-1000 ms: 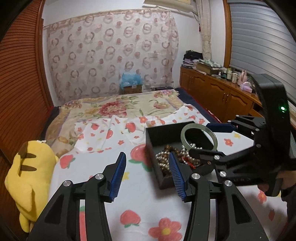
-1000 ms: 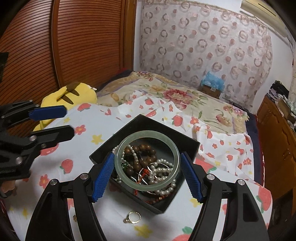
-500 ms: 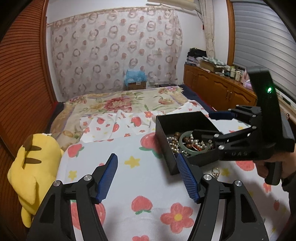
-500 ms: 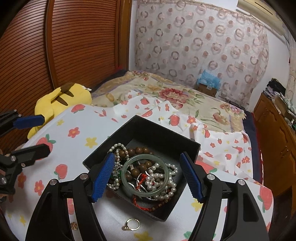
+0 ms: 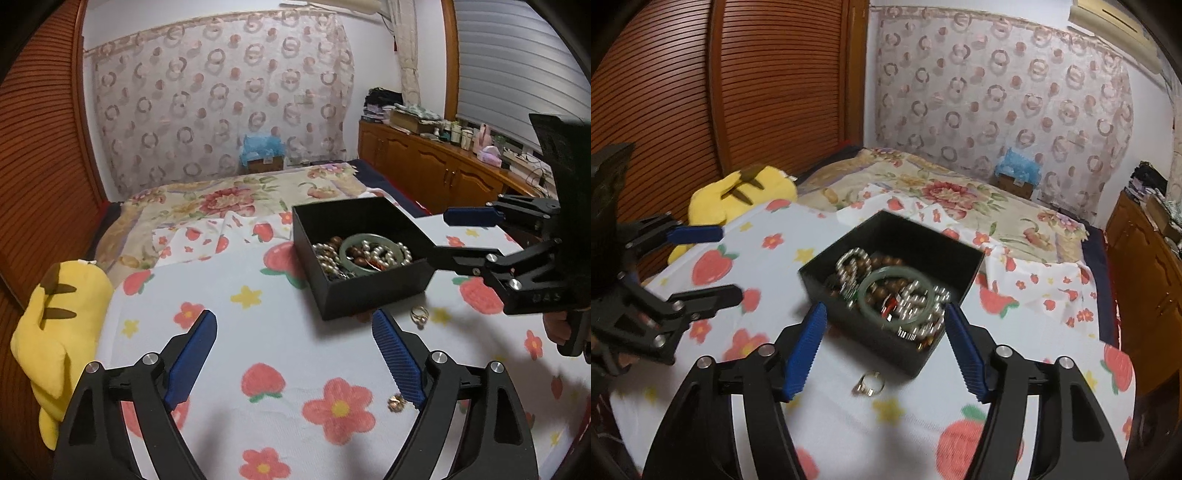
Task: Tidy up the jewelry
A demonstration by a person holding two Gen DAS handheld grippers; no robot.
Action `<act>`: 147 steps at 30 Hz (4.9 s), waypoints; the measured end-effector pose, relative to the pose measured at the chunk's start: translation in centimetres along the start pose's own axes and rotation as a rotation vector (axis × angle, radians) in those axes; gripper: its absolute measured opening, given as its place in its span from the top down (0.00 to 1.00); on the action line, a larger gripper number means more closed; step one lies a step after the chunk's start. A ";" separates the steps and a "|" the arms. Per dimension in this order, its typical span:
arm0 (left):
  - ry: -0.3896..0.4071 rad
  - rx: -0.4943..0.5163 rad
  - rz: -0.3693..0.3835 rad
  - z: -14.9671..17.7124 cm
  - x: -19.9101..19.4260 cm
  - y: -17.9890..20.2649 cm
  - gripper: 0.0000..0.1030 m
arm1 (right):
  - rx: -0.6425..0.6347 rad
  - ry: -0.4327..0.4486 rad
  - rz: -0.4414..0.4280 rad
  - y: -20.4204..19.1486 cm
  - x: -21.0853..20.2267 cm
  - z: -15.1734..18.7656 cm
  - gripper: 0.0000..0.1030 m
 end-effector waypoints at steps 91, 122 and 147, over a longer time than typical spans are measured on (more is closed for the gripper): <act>-0.055 0.080 0.064 -2.1 1.9 4.3 0.86 | 0.070 -0.073 0.011 3.6 3.1 -3.4 0.88; -0.031 0.004 0.016 -7.5 7.9 4.8 0.85 | 0.137 0.007 0.017 6.2 -1.9 1.8 0.87; 0.047 -0.028 -0.102 -3.2 1.1 4.3 0.07 | 0.207 0.111 0.063 3.0 -5.5 2.7 0.57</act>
Point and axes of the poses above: each gripper's, at about its wrist camera, not at the fingertips, and x roughly the way its jaws point, y to its right, z to its underside, the point moved 3 cm from there along x, roughly the way its jaws point, and after that the axes turned 2 degrees about -y, right-handed, at the moved point
